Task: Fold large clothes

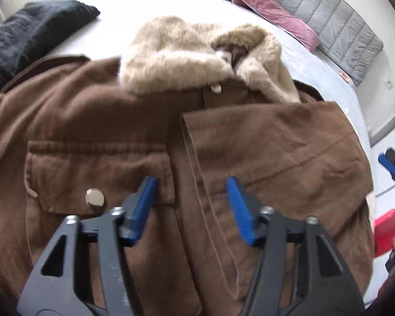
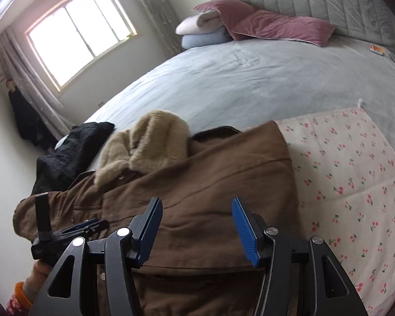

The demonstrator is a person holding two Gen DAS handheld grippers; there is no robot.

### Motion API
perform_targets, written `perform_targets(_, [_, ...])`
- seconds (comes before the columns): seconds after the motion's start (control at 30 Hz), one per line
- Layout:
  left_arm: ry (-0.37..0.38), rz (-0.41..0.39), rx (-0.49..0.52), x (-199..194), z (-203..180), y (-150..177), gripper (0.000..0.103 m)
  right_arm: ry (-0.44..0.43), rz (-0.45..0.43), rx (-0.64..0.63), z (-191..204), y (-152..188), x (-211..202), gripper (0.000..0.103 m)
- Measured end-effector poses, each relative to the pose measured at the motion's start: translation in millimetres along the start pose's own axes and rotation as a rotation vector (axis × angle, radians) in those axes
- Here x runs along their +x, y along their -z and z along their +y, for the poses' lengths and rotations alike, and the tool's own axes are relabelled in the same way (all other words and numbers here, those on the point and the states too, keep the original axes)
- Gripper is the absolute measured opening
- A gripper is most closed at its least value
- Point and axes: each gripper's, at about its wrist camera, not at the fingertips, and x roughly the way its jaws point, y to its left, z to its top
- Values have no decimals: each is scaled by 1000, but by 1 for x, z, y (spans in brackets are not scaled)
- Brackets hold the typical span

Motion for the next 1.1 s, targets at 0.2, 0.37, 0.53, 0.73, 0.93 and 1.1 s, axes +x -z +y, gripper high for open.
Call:
perform_targets(0.2, [-150, -215, -24, -15, -10, -11, 2, -22, -59, 97, -41, 4, 6, 30])
perform_targets(0.37, [-61, -149, 37, 13, -28, -3, 43, 21, -23, 33, -29, 14, 33, 30])
perform_targets(0.53, [58, -98, 132, 46, -58, 22, 55, 156, 41, -73, -25, 34, 71, 24])
perform_targets(0.73, [-18, -31, 249, 90, -80, 45, 61, 190, 33, -95, -17, 43, 56, 27])
perform_targets(0.93, [-42, 25, 194, 51, -62, 52, 76, 162, 61, -76, -8, 54, 17, 41])
perform_targets(1.1, [-50, 19, 67, -21, -16, 58, 85, 165, 61, -67, 21, 67, -34, 66])
